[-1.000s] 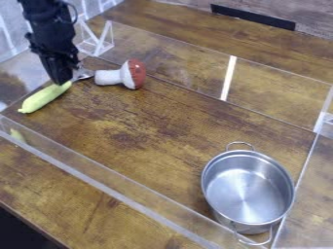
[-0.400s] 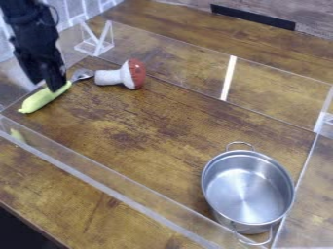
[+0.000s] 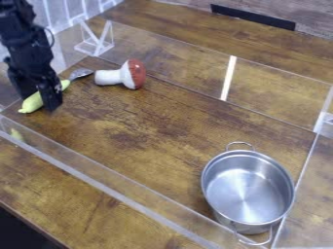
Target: Move the green spoon to the right
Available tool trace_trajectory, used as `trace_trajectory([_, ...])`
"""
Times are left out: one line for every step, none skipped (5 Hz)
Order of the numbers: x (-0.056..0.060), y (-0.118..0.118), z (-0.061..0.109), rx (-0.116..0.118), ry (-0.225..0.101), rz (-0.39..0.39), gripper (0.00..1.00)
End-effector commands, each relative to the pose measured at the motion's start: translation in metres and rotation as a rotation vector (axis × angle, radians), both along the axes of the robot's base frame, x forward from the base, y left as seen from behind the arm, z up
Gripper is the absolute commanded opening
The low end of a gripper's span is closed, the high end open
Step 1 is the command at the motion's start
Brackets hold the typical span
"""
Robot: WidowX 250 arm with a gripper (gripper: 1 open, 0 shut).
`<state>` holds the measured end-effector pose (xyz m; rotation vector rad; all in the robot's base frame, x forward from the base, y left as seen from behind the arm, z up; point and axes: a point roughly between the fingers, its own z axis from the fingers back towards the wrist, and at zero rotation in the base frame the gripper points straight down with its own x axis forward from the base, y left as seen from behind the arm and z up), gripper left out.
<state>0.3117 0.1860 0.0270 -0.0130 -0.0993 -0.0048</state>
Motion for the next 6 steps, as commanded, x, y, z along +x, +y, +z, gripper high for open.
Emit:
trace_trajectory([0.011,0.014,0.021,0.035,-0.052,0.043,0.00])
trace_trajectory([0.010,0.013,0.018,0.031,-0.051,0.071,0.00])
trace_trajectory([0.010,0.010,0.015,0.026,-0.046,0.096,0.00])
trace_trajectory([0.006,0.007,0.017,0.022,-0.040,0.109,0.00])
trace_trajectory([0.002,0.004,0.020,0.019,-0.035,0.115,0.00])
trace_trajectory([-0.002,0.004,0.023,0.016,-0.028,0.121,0.00])
